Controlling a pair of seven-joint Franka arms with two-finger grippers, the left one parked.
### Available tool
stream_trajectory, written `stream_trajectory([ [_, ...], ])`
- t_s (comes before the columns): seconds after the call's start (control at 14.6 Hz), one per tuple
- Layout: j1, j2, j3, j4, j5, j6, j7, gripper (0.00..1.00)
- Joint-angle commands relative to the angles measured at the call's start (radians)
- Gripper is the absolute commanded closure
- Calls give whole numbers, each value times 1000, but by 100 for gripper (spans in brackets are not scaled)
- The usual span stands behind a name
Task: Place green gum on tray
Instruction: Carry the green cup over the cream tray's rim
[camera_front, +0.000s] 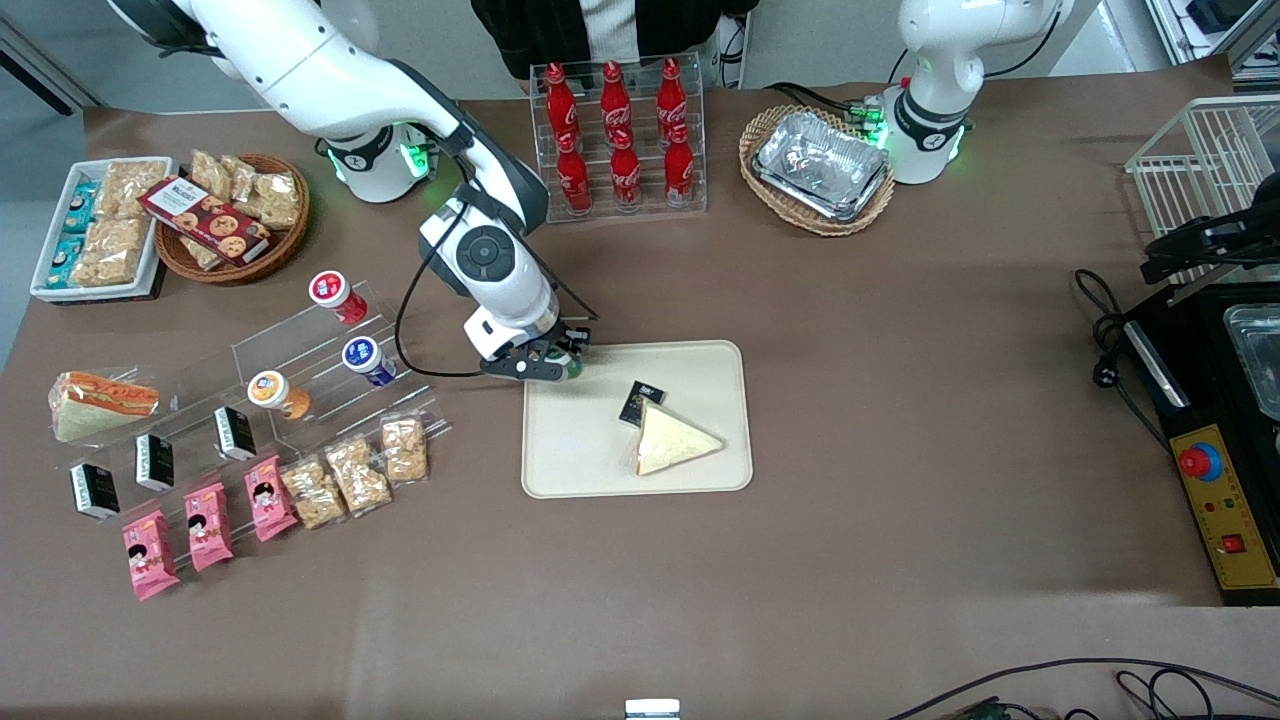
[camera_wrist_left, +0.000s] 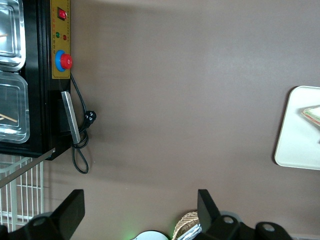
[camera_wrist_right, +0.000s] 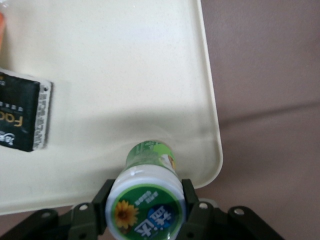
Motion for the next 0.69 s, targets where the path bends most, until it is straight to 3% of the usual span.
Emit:
stream_trajectory([
  [0.0,2,33,-3,22,-28,18,29,73],
  [0.14,4,35,-11,22,-28,18,32,71],
  [0.27,4,41,-14,24,-28,18,32,60],
  [0.34,4,41,-14,24,-26,18,32,50],
  [0.41,4,41,-14,24,-26,18,32,19],
  [0.62,4,41,-16,25,-26,18,32,0],
])
